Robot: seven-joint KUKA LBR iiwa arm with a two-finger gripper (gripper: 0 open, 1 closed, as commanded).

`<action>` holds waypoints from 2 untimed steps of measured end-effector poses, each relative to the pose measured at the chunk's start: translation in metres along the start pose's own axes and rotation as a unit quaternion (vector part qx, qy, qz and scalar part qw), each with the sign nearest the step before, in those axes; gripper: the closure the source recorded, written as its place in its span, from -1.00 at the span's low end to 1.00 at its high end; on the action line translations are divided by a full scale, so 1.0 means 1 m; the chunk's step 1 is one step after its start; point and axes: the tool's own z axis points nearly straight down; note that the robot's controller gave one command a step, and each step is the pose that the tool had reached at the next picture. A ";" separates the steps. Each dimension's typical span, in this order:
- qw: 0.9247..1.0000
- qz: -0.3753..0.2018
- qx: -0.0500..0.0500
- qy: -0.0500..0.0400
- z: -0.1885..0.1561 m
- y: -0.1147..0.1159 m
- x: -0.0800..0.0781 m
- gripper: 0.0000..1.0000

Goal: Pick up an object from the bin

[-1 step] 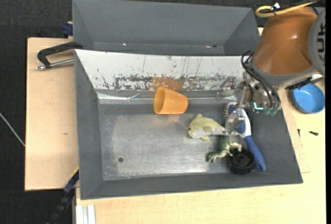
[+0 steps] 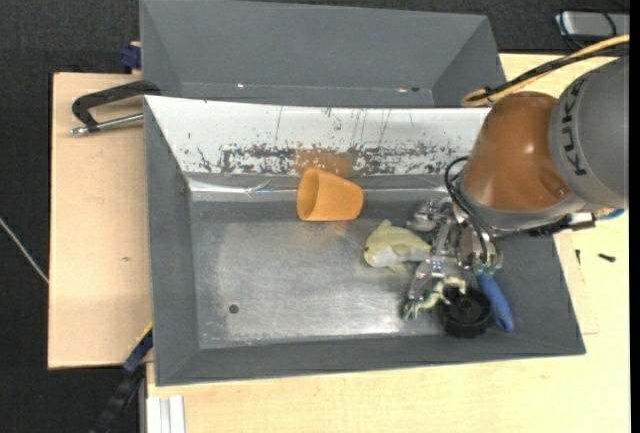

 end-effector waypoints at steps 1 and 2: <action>1.000 -0.002 0.001 -0.002 0.001 0.000 0.000 1.00; 0.995 -0.100 0.001 -0.003 -0.151 0.026 -0.005 1.00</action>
Offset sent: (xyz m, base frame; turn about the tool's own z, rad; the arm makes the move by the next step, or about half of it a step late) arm 0.0000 0.0000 0.0000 0.0000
